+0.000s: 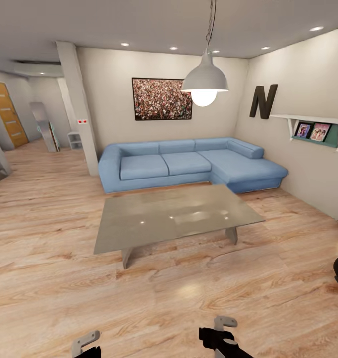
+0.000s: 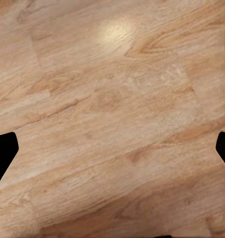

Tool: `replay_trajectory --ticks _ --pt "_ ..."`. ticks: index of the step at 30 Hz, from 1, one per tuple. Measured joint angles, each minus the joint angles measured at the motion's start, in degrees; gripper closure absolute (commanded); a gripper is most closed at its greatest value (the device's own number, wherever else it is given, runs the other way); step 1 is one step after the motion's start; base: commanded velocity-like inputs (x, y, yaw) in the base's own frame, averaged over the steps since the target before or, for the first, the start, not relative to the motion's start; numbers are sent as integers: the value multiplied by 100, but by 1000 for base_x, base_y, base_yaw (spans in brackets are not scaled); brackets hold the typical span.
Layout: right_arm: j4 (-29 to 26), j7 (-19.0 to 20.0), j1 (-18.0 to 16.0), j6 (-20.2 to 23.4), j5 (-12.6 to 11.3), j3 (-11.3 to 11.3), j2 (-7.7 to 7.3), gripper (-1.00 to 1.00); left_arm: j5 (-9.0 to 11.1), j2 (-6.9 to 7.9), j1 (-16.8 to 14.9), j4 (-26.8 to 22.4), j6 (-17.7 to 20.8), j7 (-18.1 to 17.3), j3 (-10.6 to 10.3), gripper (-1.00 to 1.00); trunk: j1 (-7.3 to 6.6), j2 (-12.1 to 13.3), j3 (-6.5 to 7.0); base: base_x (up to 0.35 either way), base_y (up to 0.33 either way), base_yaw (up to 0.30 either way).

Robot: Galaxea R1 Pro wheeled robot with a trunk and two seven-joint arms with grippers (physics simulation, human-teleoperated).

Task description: Place each of the two pumpkins and all three candles from the living room inside a cabinet in the living room (use any cabinet), then make sure every cabinet is closed, and position the cauldron so it is next to a table in the living room.

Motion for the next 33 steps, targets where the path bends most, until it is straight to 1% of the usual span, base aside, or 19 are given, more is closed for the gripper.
replay_trajectory --ticks 19,33 --pt "0 0 -2 -8 0 -6 -1 -100 0 -7 8 0 -3 0 -9 -100 0 0 -58 0 0 -277" --pt "0 0 -2 -5 0 -8 0 -100 -9 -42 9 0 -4 0 -9 -100 0 0 -102 0 0 -277"
